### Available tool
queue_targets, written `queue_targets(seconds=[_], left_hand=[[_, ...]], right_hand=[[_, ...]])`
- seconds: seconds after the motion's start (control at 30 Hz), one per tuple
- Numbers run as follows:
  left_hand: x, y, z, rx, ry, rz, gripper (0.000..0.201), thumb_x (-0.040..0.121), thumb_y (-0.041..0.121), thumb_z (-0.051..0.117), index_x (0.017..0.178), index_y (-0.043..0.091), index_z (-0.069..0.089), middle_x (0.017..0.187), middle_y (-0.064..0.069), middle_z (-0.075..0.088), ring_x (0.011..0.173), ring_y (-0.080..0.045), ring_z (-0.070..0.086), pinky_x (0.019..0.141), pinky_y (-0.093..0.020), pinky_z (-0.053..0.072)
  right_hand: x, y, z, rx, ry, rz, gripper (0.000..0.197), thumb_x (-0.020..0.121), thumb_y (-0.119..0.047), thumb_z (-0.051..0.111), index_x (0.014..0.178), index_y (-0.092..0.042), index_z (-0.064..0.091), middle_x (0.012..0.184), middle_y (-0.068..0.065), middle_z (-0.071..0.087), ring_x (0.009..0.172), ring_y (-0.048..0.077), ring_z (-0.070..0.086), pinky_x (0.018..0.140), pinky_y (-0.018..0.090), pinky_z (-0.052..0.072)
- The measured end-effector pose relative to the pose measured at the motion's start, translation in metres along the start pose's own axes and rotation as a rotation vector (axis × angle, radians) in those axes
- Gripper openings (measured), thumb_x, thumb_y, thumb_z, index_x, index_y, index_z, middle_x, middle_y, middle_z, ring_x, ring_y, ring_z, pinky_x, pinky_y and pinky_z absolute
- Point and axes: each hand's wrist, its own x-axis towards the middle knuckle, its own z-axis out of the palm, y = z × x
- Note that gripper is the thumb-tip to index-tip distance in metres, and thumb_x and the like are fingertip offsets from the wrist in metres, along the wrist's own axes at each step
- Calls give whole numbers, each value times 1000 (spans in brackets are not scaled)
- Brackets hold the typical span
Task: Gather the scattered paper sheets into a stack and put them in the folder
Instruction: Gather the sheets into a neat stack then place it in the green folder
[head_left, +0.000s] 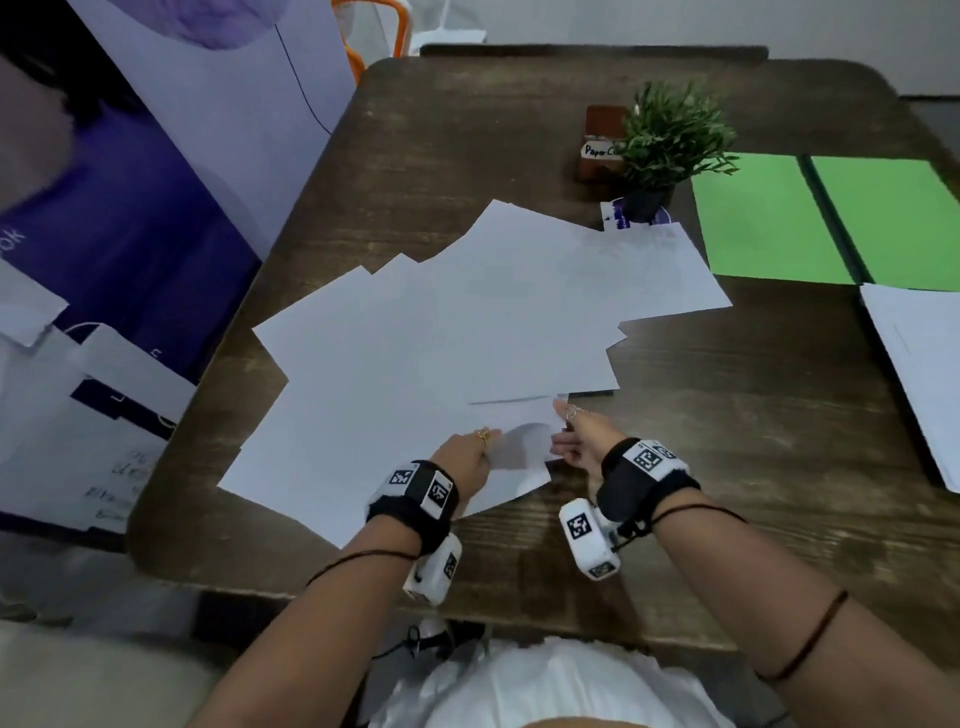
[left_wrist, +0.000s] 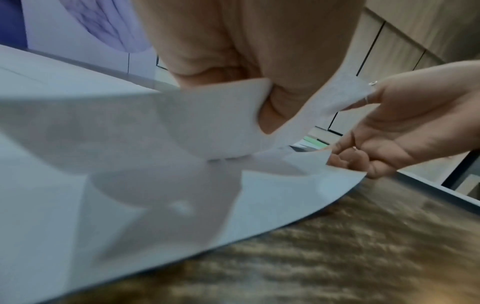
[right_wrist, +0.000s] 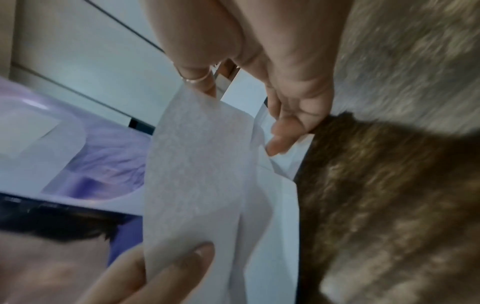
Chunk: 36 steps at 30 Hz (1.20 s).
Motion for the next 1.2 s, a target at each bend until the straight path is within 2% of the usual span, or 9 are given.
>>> queue_targets(seconds=[0.13,0.23,0.33,0.47,0.6,0.8,0.93,1.03,1.2], left_hand=[[0,-9,-5,-2,4,18,38,97,11,39,133,2,46,125,-22,56,113,-34,53,88,-30,39],[0,-18,-3,75,-90,105,62,94,37,48,146,11,28,147,-12,38,133,-26,38,106,-28,28],[-4,-17,-1,132,-171,150,87,83,65,51,145,9,30,153,-9,25,140,-23,25,112,-31,20],[7,-19,-12,3,-49,160,56,87,45,59,130,9,50,138,-9,48,127,-23,44,103,-29,34],[49,-12,-36,175,163,141,51,86,16,59,135,12,42,150,-10,23,137,-25,24,106,-33,34],[102,7,-38,331,-108,51,102,82,51,62,150,21,-8,156,-6,-19,143,-35,-10,112,-57,18],[111,13,-30,448,-149,41,71,93,22,49,149,14,6,157,-7,0,143,-35,5,111,-52,26],[106,21,-35,497,-165,120,83,85,-1,58,149,10,7,154,-11,12,139,-35,19,107,-47,35],[99,24,-35,593,-276,233,95,81,3,67,150,9,2,157,-13,2,144,-35,5,116,-42,18]], right_hand=[[-2,-6,15,21,-17,14,21,93,-35,52,105,-18,48,80,7,52,55,18,43,42,22,42],[-7,-11,22,87,1,29,5,92,-14,45,87,-14,48,76,8,48,53,22,52,44,24,46],[16,-2,15,-79,50,19,30,73,-18,59,100,-13,51,106,15,55,91,29,59,82,43,54],[9,1,16,-456,180,-102,37,88,-8,57,124,-2,53,123,17,54,99,20,53,81,28,45],[9,7,12,-496,267,-186,28,88,5,52,114,7,59,102,18,59,90,23,52,76,30,41],[18,13,-14,-415,344,-175,28,83,4,49,105,-2,66,92,13,62,93,33,62,83,40,51],[21,13,-28,-339,340,-160,26,84,3,49,101,-5,66,92,14,65,89,31,63,82,38,51],[21,13,-43,-308,345,-160,24,85,5,48,96,-5,66,88,13,62,82,26,59,73,31,47],[30,7,-79,-273,422,-132,21,85,5,54,103,5,65,93,15,63,87,27,60,84,38,49]])
